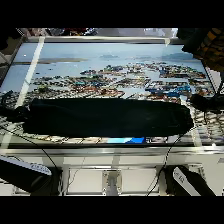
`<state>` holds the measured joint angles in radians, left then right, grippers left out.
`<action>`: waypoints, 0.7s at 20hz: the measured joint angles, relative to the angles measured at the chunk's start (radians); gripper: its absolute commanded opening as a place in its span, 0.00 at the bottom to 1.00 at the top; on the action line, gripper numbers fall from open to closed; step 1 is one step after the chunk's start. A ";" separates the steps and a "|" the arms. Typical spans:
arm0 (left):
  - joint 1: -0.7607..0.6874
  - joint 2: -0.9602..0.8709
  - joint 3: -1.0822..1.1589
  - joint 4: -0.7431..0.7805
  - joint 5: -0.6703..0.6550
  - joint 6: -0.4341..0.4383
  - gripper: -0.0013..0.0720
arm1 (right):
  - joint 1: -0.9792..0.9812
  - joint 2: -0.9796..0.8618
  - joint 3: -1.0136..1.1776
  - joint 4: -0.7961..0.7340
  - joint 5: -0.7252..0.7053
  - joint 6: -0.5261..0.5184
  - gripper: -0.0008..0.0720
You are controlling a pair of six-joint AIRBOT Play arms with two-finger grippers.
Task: Fold the clothes and pants, and hang the long-sleeved shirts on hangers.
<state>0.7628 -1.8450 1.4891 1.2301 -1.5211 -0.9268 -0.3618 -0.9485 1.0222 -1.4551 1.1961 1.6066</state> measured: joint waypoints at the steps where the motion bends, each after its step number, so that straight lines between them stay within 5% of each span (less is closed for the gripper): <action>1: 0.004 0.000 0.003 0.006 0.002 0.003 0.86 | 0.000 0.000 0.000 0.002 0.000 0.000 0.03; 14: 0.036 0.004 0.079 -0.022 -0.105 0.056 0.82 | 0.000 0.000 0.000 0.005 0.000 -0.002 0.03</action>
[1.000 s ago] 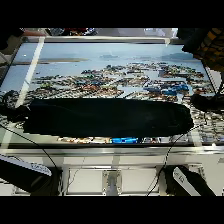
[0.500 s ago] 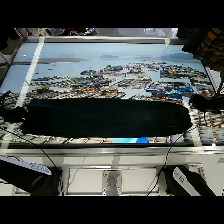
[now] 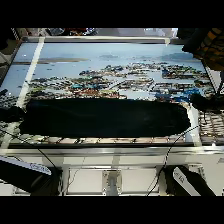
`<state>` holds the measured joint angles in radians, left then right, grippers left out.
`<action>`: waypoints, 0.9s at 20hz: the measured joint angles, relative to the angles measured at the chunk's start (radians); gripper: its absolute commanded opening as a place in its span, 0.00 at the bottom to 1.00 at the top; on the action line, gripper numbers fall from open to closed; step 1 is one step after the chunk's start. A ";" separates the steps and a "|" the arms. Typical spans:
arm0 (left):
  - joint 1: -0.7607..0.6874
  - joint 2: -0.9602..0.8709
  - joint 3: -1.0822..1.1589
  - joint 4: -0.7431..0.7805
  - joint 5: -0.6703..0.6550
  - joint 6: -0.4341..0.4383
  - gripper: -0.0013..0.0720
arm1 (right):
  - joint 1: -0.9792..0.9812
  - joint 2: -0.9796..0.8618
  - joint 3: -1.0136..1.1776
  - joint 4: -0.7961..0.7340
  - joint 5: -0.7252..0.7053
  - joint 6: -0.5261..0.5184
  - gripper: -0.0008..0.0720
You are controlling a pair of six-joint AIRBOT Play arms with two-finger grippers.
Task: Fold the clothes and pants, and hang the long-sleeved shirts on hangers.
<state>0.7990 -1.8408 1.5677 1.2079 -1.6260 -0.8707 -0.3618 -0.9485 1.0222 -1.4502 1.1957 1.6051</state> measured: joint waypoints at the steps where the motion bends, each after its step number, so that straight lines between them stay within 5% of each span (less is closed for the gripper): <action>1: 0.008 0.000 0.001 -0.016 -0.014 0.007 0.82 | 0.000 0.000 0.000 0.000 0.000 0.000 0.03; 18: 0.070 -0.075 0.004 -0.077 0.040 0.040 0.82 | 0.000 0.000 0.000 0.032 -0.003 -0.002 0.03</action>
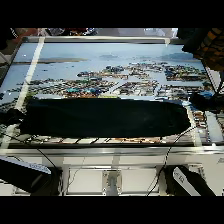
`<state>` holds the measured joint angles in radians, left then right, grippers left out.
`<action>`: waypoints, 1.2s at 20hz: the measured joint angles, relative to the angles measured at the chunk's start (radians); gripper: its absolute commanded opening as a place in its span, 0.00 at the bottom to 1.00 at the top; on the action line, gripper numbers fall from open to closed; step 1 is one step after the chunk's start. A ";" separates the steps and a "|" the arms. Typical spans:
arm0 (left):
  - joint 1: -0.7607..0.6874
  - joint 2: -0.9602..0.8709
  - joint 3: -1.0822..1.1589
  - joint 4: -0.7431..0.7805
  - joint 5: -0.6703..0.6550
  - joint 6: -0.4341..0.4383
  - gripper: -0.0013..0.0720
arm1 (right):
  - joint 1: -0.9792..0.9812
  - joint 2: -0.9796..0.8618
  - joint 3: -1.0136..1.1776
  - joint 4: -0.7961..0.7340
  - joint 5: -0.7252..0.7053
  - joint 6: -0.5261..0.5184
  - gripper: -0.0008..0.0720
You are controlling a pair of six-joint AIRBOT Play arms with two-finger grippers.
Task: Fold the clothes and pants, and hang the long-sleeved shirts on hangers.
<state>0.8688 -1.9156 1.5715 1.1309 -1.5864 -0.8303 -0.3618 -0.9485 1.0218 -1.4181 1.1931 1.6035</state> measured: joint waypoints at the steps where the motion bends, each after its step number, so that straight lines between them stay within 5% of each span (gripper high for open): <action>1: -0.001 -0.005 0.000 0.000 0.000 0.000 0.82 | 0.000 0.000 0.000 0.002 0.000 0.000 0.03; 11: -0.094 -0.083 -0.001 -0.076 -0.046 -0.001 0.81 | 0.000 0.000 0.000 0.007 0.000 0.000 0.03; 12: -0.110 -0.089 -0.002 -0.082 -0.063 -0.001 0.73 | 0.000 0.000 0.000 0.007 0.000 0.000 0.03; 13: -0.126 -0.092 -0.003 -0.075 -0.068 -0.001 0.44 | 0.000 0.000 0.000 0.007 0.000 0.000 0.03; 14: -0.138 -0.095 -0.003 -0.050 -0.049 -0.001 0.03 | 0.000 0.000 0.000 0.007 -0.001 0.000 0.03; 24: -0.179 0.087 -0.001 0.186 0.013 -0.053 0.04 | 0.000 0.000 0.000 0.007 -0.001 -0.002 0.03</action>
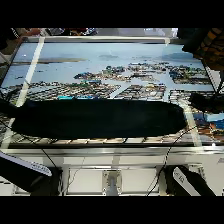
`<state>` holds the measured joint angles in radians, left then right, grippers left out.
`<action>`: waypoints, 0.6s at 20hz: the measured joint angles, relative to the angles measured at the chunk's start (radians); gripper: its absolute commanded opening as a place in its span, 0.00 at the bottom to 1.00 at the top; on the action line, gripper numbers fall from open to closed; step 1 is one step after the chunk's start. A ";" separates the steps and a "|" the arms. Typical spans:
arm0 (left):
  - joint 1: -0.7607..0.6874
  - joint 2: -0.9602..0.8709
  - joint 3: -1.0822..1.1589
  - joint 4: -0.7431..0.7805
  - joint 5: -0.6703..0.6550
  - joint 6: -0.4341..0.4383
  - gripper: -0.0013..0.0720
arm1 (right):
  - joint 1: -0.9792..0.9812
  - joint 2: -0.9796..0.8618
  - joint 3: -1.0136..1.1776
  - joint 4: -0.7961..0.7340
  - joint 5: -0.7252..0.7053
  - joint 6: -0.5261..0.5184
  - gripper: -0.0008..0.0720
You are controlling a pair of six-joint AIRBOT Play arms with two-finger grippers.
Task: Fold the clothes and pants, and hang the long-sleeved shirts on hangers.
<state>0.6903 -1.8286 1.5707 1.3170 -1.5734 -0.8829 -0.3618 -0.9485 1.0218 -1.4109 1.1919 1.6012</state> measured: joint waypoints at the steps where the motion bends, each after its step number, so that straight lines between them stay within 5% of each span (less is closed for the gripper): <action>1: -0.002 0.038 -0.001 0.011 -0.005 -0.003 0.04 | 0.000 0.000 0.000 0.000 0.000 -0.005 0.03; 12: -0.168 0.341 0.000 -0.100 -0.086 -0.217 0.04 | 0.000 0.000 0.000 -0.001 -0.012 -0.072 0.03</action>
<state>0.5224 -1.4879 1.5711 1.2167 -1.6596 -1.1004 -0.3618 -0.9485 1.0218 -1.4117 1.1797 1.5288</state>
